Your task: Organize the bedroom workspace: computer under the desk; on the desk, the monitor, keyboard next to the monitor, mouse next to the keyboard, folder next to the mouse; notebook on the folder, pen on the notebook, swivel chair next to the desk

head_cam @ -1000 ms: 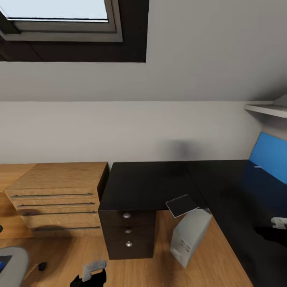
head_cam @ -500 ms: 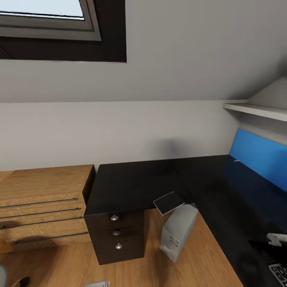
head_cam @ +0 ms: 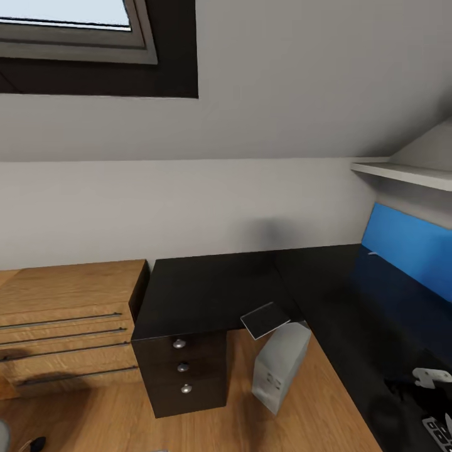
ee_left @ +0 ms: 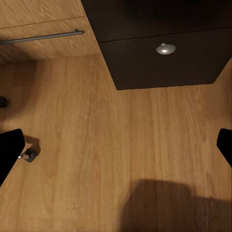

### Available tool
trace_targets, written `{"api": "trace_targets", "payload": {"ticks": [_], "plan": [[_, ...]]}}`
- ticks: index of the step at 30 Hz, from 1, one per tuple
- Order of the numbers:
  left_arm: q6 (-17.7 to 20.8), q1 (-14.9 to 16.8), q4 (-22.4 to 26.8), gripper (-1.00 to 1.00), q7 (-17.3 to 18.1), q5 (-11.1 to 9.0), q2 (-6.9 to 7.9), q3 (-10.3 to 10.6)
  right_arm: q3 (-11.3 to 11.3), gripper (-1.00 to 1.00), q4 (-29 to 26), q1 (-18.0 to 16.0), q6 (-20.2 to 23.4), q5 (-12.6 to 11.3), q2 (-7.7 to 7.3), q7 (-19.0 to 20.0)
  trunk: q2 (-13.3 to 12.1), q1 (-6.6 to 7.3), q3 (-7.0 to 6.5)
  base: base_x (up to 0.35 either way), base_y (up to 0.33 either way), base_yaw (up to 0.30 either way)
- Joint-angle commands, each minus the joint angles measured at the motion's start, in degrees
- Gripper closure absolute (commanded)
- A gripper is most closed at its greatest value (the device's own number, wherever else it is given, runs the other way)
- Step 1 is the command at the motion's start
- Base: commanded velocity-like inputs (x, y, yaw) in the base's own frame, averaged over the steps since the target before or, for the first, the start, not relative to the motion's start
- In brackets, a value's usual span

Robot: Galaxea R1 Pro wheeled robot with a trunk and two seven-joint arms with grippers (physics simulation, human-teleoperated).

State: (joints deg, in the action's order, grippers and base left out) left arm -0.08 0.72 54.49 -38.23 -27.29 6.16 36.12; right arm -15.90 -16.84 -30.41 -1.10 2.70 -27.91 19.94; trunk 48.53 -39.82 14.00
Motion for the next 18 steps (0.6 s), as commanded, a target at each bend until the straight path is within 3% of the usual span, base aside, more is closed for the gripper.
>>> {"api": "trace_targets", "payload": {"ticks": [1,5,9,11,18], "plan": [[0.0,0.1,0.1,-1.00,-0.4,-0.4,0.08,0.3,-0.4,1.00,0.1,-0.1,-0.1,0.3,-0.03,0.3,0.1,-0.02,0.08,0.138,-0.152,0.000],[0.0,0.1,0.1,-1.00,-0.4,-0.5,0.08,0.2,-0.2,1.00,-0.2,-0.1,-0.6,0.5,-0.70,-0.4,0.1,-0.02,0.08,0.086,-0.090,0.000],[0.0,0.1,0.1,-1.00,-0.4,-0.5,0.08,0.1,-0.2,1.00,-0.5,-0.1,-2.6,4.8,-1.48,-1.7,0.1,-0.02,0.08,0.018,-0.019,0.000],[0.0,0.1,0.1,-1.00,-0.4,-0.5,0.08,0.1,-0.2,1.00,-0.5,-0.1,-3.4,8.3,-1.61,-2.8,0.1,-0.02,0.08,0.005,-0.005,0.000],[0.0,0.1,0.1,-1.00,-0.4,-0.6,0.09,-0.1,-0.2,1.00,0.0,0.0,-4.9,11.8,-1.63,-4.4,0.1,-0.02,0.08,0.001,-0.001,0.000]]}}
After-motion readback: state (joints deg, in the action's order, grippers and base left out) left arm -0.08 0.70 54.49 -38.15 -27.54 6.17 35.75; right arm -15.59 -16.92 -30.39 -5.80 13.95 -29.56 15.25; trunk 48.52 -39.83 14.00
